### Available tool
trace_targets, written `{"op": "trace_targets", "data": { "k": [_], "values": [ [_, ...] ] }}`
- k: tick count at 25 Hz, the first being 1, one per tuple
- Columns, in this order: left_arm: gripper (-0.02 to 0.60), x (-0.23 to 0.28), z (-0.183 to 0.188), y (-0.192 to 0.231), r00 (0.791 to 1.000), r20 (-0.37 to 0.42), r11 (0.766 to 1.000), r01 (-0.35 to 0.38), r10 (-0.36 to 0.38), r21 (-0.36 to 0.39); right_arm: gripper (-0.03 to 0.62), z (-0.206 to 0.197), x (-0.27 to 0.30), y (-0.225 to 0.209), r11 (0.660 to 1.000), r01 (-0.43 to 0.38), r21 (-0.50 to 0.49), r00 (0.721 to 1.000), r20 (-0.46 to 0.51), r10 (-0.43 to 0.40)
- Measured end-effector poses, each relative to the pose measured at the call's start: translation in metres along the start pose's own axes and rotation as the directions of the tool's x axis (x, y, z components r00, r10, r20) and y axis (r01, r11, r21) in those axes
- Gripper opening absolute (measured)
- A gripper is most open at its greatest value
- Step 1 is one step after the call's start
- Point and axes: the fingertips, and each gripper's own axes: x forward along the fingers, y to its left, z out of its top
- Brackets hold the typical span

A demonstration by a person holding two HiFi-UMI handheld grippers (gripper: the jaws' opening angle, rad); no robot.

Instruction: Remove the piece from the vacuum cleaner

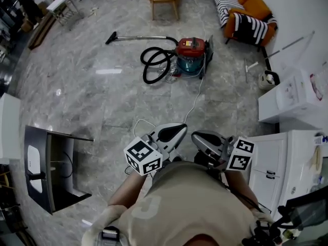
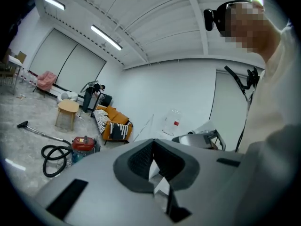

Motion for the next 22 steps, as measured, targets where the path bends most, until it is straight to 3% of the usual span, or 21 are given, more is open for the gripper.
{"op": "trace_targets", "data": {
  "k": [4,11,16,22],
  "values": [
    [0.003,0.029,0.002,-0.001,0.999,-0.029,1.000,-0.017,0.017,-0.008,0.002,0.016,-0.023,-0.023,0.998,0.014,0.056,1.000,0.017,-0.015],
    [0.004,0.095,0.042,0.026,0.988,-0.024,0.987,-0.152,0.153,0.046,0.002,0.074,-0.036,-0.065,0.994,-0.105,0.017,0.991,-0.077,0.106],
    [0.003,0.141,0.059,0.026,0.975,0.012,0.973,-0.223,0.223,0.060,0.002,0.101,-0.060,-0.085,0.980,-0.196,-0.044,0.964,-0.193,0.184],
    [0.003,0.162,0.063,0.039,0.935,0.010,0.931,-0.355,0.356,0.087,0.002,0.121,-0.068,-0.107,0.951,-0.308,-0.008,0.919,-0.260,0.295]
  ]
}}
